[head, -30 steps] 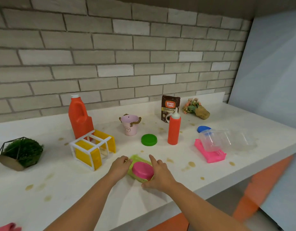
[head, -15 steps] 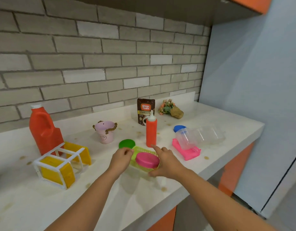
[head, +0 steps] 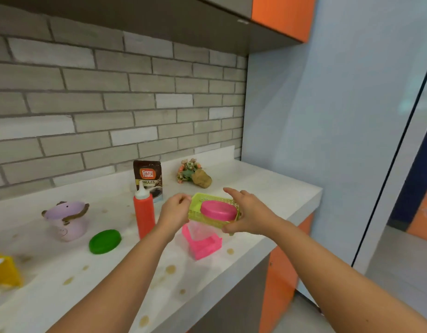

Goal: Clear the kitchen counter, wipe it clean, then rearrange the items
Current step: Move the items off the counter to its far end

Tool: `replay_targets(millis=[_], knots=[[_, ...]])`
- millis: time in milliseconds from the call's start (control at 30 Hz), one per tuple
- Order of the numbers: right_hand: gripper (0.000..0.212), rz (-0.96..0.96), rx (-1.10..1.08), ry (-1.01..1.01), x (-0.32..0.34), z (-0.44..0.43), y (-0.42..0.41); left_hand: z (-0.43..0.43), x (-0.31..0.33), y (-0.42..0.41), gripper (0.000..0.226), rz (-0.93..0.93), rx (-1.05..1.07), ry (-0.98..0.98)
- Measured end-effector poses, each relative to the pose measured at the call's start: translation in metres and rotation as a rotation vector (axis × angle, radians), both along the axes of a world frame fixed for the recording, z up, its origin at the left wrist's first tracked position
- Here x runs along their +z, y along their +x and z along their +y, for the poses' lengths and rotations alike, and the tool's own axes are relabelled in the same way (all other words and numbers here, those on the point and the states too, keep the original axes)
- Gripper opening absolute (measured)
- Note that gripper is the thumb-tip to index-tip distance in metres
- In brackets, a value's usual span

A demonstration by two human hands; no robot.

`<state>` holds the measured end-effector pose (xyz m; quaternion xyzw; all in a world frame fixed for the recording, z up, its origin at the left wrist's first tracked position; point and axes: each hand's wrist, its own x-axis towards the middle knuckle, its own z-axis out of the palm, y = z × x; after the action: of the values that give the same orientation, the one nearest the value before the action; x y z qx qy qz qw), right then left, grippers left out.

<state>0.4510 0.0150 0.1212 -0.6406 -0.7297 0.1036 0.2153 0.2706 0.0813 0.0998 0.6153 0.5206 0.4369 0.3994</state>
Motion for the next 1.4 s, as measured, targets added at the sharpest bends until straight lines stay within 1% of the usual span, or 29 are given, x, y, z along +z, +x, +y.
replay_targets(millis=[133, 233, 400, 733, 900, 1000, 1100, 1167, 1233, 1367, 1400], knots=[[0.101, -0.005, 0.004, 0.019, 0.014, 0.01, 0.063, 0.016, 0.01, 0.057, 0.022, -0.003, -0.015, -0.006], [0.1, -0.014, 0.013, 0.025, 0.02, 0.018, 0.105, 0.025, 0.018, 0.094, 0.026, 0.028, -0.027, -0.008], [0.1, 0.005, 0.025, 0.024, 0.023, 0.038, 0.16, 0.048, 0.027, 0.144, 0.021, 0.112, -0.066, -0.031], [0.092, 0.033, 0.033, 0.011, 0.012, 0.131, 0.252, 0.149, 0.028, 0.237, 0.023, 0.286, -0.078, -0.03], [0.092, 0.024, -0.007, 0.007, 0.003, 0.17, 0.297, 0.199, 0.024, 0.289, 0.02, 0.321, -0.117, -0.008], [0.094, 0.039, -0.005, -0.045, -0.004, 0.194, 0.322, 0.222, 0.017, 0.315, 0.02, 0.337, -0.119, -0.026], [0.095, 0.035, 0.021, -0.075, -0.009, 0.223, 0.343, 0.246, 0.011, 0.337, 0.02, 0.321, -0.086, -0.052], [0.095, 0.037, 0.025, -0.072, -0.015, 0.244, 0.359, 0.261, 0.008, 0.353, 0.022, 0.275, -0.045, -0.046], [0.094, 0.05, 0.019, -0.048, -0.021, 0.266, 0.373, 0.273, 0.004, 0.368, 0.023, 0.204, 0.002, -0.042], [0.088, 0.081, 0.0, 0.004, -0.033, 0.313, 0.398, 0.296, -0.002, 0.397, 0.014, 0.047, 0.107, -0.041], [0.088, 0.087, 0.002, 0.007, -0.036, 0.326, 0.402, 0.302, -0.005, 0.402, 0.019, 0.032, 0.136, -0.043]])
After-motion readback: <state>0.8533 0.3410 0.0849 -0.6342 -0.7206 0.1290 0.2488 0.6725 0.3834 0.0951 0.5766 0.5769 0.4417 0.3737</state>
